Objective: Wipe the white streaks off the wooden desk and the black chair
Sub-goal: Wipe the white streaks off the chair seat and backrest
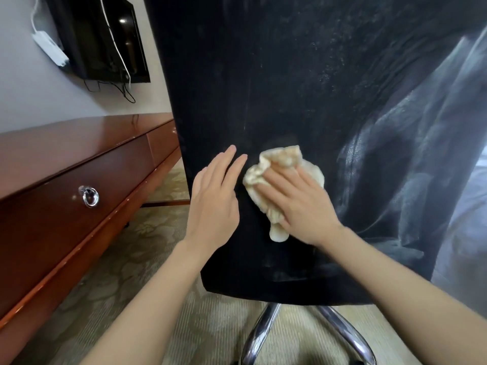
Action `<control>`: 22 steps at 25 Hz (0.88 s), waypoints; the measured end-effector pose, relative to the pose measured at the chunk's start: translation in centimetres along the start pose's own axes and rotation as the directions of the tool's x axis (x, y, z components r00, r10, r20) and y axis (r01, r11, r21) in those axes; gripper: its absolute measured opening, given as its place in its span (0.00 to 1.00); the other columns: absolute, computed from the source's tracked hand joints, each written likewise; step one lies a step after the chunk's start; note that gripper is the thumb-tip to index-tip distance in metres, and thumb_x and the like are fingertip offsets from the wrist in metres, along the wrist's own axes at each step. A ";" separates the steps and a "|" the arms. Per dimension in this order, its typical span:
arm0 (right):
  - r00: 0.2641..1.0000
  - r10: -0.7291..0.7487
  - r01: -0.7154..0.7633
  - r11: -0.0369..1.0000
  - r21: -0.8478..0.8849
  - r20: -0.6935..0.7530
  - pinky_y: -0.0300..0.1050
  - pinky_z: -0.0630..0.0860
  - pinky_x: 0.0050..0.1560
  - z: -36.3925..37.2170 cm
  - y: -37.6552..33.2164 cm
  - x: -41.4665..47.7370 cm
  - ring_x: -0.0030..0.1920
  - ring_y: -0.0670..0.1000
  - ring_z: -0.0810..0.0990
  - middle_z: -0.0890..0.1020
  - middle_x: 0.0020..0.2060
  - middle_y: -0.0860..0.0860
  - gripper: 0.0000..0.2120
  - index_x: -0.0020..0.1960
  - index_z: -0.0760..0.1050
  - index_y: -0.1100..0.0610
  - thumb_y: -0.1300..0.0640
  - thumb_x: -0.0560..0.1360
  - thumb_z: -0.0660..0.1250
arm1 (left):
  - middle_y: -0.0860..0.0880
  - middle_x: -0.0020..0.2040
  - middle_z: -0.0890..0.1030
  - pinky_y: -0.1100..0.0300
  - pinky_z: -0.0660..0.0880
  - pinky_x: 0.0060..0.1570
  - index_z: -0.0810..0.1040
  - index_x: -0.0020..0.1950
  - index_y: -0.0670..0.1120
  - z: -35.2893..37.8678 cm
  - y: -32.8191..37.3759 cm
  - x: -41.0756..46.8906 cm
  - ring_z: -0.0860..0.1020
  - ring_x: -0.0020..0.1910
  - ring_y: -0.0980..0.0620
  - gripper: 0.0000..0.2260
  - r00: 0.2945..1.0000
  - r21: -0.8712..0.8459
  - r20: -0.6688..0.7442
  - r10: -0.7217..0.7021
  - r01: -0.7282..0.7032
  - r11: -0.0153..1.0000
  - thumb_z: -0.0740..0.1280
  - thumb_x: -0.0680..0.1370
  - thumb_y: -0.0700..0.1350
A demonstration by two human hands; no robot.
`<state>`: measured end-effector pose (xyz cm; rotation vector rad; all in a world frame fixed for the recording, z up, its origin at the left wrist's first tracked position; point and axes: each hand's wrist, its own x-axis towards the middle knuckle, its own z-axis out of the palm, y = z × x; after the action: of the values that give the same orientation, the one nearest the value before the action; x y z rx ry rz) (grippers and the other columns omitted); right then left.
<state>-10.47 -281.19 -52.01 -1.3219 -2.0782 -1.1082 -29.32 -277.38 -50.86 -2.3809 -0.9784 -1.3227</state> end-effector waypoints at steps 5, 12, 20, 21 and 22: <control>0.972 0.123 -0.135 0.990 -0.044 -0.202 0.56 0.56 0.70 -4.7 1.7 8.5 0.70 0.60 0.64 0.68 0.70 0.55 0.22 0.68 0.69 0.56 0.54 0.74 0.59 | 0.48 0.77 0.57 0.56 0.50 0.71 0.59 0.76 0.46 -1.2 -1.6 -0.2 0.55 0.76 0.50 0.31 0.969 -0.089 -0.065 -0.239 0.233 0.968 0.61 0.75 0.31; 0.997 -0.071 0.070 0.997 -0.042 -0.026 0.58 0.54 0.72 -0.1 -2.4 5.5 0.69 0.61 0.64 0.72 0.65 0.56 0.21 0.64 0.70 0.60 0.54 0.74 0.58 | 0.53 0.78 0.50 0.61 0.46 0.72 0.54 0.77 0.50 0.4 -2.3 -1.7 0.47 0.77 0.56 0.32 0.916 -0.184 0.003 -0.400 0.394 0.901 0.60 0.77 0.32; 0.832 -0.281 0.265 0.959 0.103 0.479 0.54 0.57 0.69 6.8 -5.4 -8.2 0.66 0.55 0.70 0.74 0.62 0.48 0.24 0.63 0.72 0.52 0.53 0.68 0.71 | 0.53 0.79 0.48 0.62 0.44 0.70 0.53 0.78 0.50 2.3 -1.6 -5.4 0.46 0.77 0.55 0.31 0.877 -0.149 0.107 -0.469 0.480 0.864 0.59 0.78 0.34; 0.817 -0.301 0.273 0.953 0.129 0.492 0.53 0.55 0.70 6.9 -5.5 -9.4 0.64 0.54 0.73 0.76 0.60 0.47 0.24 0.61 0.74 0.52 0.55 0.66 0.73 | 0.53 0.79 0.48 0.63 0.44 0.70 0.53 0.78 0.50 2.4 -1.5 -5.9 0.46 0.77 0.54 0.30 0.872 -0.145 0.120 -0.475 0.488 0.861 0.59 0.79 0.34; 0.804 -0.313 0.270 0.950 0.159 0.505 0.52 0.54 0.70 6.6 -5.5 -10.4 0.62 0.53 0.75 0.78 0.58 0.47 0.24 0.59 0.76 0.51 0.56 0.64 0.74 | 0.53 0.79 0.49 0.63 0.44 0.70 0.53 0.77 0.50 2.6 -1.3 -6.3 0.46 0.77 0.54 0.30 0.868 -0.146 0.133 -0.479 0.495 0.856 0.59 0.79 0.34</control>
<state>-10.38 -282.71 -65.47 -1.4136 -2.7767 -0.8171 -30.80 -277.87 -57.63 -2.4313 -1.6439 -1.5262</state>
